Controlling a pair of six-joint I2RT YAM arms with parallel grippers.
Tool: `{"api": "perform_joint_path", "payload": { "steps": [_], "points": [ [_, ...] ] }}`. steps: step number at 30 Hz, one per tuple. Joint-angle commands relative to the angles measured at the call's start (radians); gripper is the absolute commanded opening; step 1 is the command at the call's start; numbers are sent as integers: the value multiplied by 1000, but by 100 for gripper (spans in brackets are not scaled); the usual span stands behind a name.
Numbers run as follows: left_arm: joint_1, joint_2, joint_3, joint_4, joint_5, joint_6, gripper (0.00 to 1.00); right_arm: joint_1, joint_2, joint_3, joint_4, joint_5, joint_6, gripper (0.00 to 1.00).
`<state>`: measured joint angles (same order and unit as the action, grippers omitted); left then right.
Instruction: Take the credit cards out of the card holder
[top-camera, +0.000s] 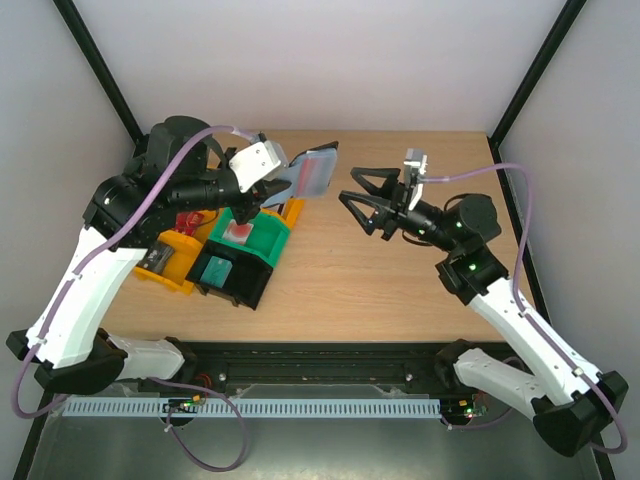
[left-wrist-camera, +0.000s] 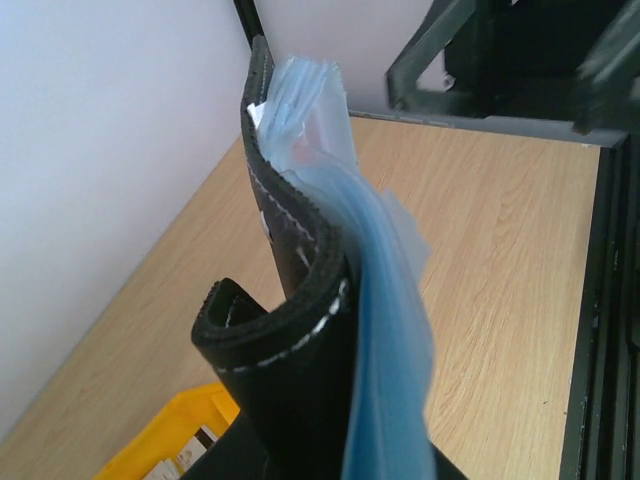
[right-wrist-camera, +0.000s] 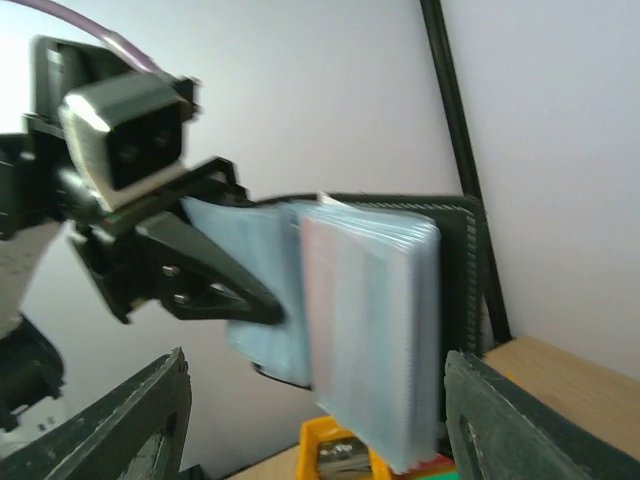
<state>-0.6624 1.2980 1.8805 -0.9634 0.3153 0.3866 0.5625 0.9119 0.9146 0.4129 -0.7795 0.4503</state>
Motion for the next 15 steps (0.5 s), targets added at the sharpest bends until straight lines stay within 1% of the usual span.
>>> {"api": "perform_joint_path", "payload": {
  "steps": [1, 2, 4, 5, 7, 10, 12, 15],
  "points": [
    [6, -10, 38, -5, 27, 23, 2, 8, 45, 62, -126, 57, -113, 68],
    [6, -9, 38, -5, 24, 28, 2, 8, 44, 70, -146, 65, -140, 67],
    [6, -11, 44, -5, 2, 41, 2, 8, 30, 78, -158, 58, -184, 62],
    [6, -12, 51, -7, -8, 50, 2, 8, 22, 82, -156, 58, -206, 62],
    [4, -14, 71, -13, -16, 67, 2, 8, 18, 87, -163, 72, -241, 67],
    [-3, -11, 101, -22, -9, 78, 2, 8, 49, 116, -215, 71, -274, 72],
    [-6, -11, 109, -25, 2, 78, 2, 8, 73, 132, -229, 62, -267, 73],
    [-16, -8, 108, -29, -13, 92, 2, 8, 97, 135, -202, 70, -228, 68]
  ]
}}
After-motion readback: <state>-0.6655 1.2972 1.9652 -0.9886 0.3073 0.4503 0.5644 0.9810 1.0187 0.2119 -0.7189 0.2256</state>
